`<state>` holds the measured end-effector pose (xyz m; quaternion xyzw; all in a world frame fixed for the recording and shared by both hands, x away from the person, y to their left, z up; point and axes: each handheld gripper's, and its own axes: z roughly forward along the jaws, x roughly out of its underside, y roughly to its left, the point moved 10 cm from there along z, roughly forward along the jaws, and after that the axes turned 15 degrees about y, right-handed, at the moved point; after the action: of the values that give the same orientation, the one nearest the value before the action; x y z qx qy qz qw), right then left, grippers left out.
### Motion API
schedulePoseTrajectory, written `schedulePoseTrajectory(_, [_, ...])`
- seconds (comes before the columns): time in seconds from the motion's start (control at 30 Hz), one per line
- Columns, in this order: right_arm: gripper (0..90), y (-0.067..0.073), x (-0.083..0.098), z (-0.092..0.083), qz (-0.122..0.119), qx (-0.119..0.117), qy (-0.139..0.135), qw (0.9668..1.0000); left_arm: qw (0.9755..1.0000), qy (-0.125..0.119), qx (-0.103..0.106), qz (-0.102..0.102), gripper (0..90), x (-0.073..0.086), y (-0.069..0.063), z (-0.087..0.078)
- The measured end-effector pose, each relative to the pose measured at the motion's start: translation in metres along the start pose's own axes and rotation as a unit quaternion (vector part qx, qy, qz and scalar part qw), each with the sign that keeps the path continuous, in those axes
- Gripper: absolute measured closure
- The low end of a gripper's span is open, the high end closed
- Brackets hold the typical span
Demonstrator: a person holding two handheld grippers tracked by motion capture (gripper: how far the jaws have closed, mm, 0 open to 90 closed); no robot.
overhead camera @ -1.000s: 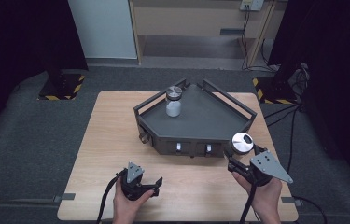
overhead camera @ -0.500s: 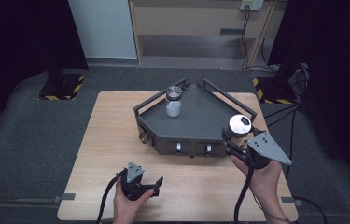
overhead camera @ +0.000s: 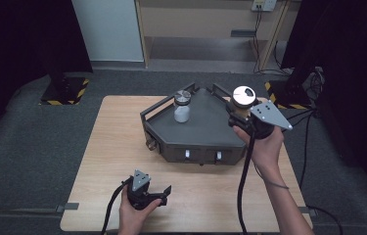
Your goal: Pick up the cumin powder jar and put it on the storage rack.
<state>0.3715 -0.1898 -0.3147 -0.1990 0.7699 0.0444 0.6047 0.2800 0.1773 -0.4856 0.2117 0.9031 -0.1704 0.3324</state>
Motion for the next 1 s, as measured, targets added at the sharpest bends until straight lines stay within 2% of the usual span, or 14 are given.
schedulePoseTrajectory(0.1, [30.7, -0.005, -0.004, 0.023, 0.003, 0.006, 0.011, 0.9999, 1.0, 0.0, 0.002, 0.0, 1.4, 0.0, 0.0, 0.0])
schedulePoseTrajectory(0.27, [30.7, -0.015, -0.001, 0.069, 0.029, 0.011, 0.046, 0.9985, 1.0, 0.001, 0.003, 0.0, 1.4, 0.0, 0.0, 0.0])
schedulePoseTrajectory(0.33, [30.7, -0.019, 0.004, 0.091, 0.043, 0.009, 0.067, 0.9968, 1.0, 0.0, 0.005, -0.002, 1.4, 0.0, 0.0, 0.0])
schedulePoseTrajectory(0.43, [30.7, -0.02, 0.012, 0.116, 0.041, 0.003, 0.106, 0.9935, 1.0, -0.002, 0.006, -0.003, 1.4, 0.0, 0.001, -0.001])
schedulePoseTrajectory(0.53, [30.7, -0.021, 0.024, 0.134, 0.068, -0.01, 0.133, 0.9888, 1.0, -0.002, 0.006, -0.003, 1.4, 0.0, 0.002, -0.001])
schedulePoseTrajectory(0.63, [30.7, -0.021, 0.031, 0.147, 0.075, -0.014, 0.159, 0.9844, 1.0, -0.001, 0.006, -0.004, 1.4, 0.001, 0.002, -0.001])
schedulePoseTrajectory(0.73, [30.7, -0.02, 0.037, 0.154, 0.085, -0.019, 0.168, 0.9819, 1.0, -0.002, 0.006, -0.006, 1.4, 0.001, 0.003, -0.002])
schedulePoseTrajectory(0.87, [30.7, -0.016, 0.043, 0.158, 0.084, -0.022, 0.175, 0.9807, 1.0, -0.002, 0.006, -0.006, 1.3, 0.002, 0.003, -0.002])
schedulePoseTrajectory(1.0, [30.7, -0.015, 0.046, 0.157, 0.082, -0.021, 0.171, 0.9816, 0.9999, -0.001, 0.008, -0.007, 1.3, 0.002, 0.003, -0.002])
